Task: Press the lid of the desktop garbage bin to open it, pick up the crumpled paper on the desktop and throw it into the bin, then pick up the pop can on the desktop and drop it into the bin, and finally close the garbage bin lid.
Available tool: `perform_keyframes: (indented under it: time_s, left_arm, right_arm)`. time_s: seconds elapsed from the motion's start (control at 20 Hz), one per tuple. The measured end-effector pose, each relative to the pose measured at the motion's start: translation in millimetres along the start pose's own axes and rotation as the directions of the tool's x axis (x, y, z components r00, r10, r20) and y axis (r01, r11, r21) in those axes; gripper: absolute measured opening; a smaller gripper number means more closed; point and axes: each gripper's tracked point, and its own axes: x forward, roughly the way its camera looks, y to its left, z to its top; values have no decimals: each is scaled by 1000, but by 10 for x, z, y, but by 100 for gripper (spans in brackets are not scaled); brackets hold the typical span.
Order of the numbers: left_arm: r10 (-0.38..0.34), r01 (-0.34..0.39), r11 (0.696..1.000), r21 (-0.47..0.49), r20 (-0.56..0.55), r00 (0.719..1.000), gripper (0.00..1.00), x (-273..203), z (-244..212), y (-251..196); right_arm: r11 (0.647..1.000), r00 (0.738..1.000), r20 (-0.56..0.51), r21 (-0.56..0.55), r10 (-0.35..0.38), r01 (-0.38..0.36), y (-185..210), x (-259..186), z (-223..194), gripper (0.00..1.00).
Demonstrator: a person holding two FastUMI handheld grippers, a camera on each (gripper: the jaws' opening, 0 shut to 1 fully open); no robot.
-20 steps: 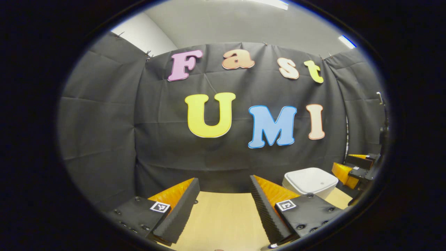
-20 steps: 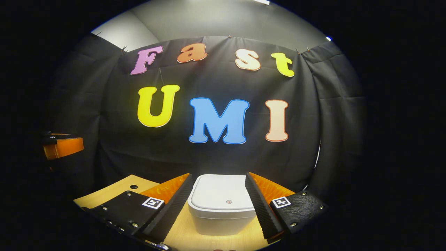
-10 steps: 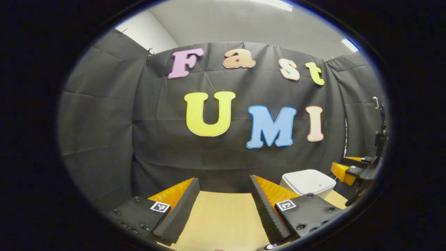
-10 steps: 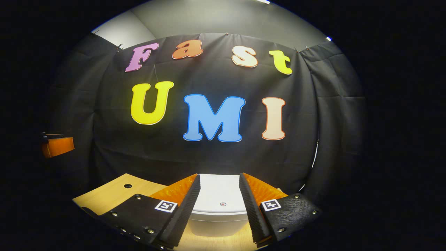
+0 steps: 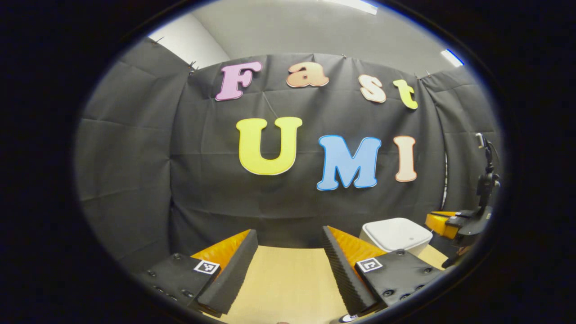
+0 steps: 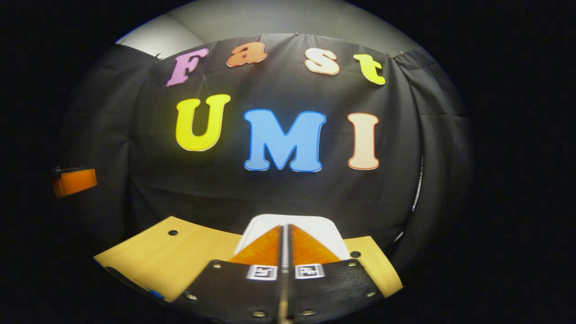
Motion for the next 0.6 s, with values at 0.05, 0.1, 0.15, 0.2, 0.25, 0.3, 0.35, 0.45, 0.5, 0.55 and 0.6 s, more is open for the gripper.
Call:
perform_keyframes:
  time_s: [0.05, 0.1, 0.15, 0.2, 0.25, 0.3, 0.35, 0.45, 0.5, 0.55, 0.6]
  left_arm:
    - [2, -2, 1000, 6, 3, 1000, 94, -13, 15, -9]
    - [2, -2, 1000, 11, 4, 1000, 94, -19, 20, -14]
    - [1, -1, 1000, 14, 3, 1000, 94, -28, 22, -31]
    - [1, -1, 1000, 17, 3, 1000, 94, -39, 21, -44]
    - [2, -3, 1000, 19, 4, 1000, 94, -52, 19, -47]
    - [5, -5, 1000, 20, 4, 1000, 94, -64, 12, -46]
    - [7, -7, 1000, 21, 4, 1000, 94, -80, 11, -49]
    - [11, -11, 1000, 25, 6, 1000, 94, -120, 17, -60]
    - [13, -13, 999, 29, 8, 1000, 94, -133, 28, -69]
    - [15, -15, 999, 33, 9, 1000, 94, -140, 35, -69]
    - [16, -17, 999, 36, 10, 1000, 94, -153, 36, -76]
  right_arm:
    - [1000, 1000, -11, 18, 8, -7, 13, 34, -28, 1]
    - [999, 1000, -23, 33, 15, -14, 15, 48, -56, 2]
    - [999, 999, -31, 40, 19, -18, 7, 60, -73, 2]
    - [999, 999, -38, 43, 20, -18, -9, 82, -95, 2]
    - [999, 999, -46, 46, 24, -22, -18, 102, -128, 2]
    - [999, 998, -54, 47, 24, -21, -38, 134, -151, 2]
    - [998, 998, -64, 50, 25, -22, -48, 162, -195, 2]
    - [998, 995, -88, 61, 36, -31, -48, 226, -277, 2]
    - [997, 994, -102, 66, 42, -35, -45, 258, -316, 2]
    - [997, 993, -112, 69, 43, -36, -50, 278, -364, 2]
    - [997, 992, -119, 73, 45, -37, -50, 302, -400, 2]
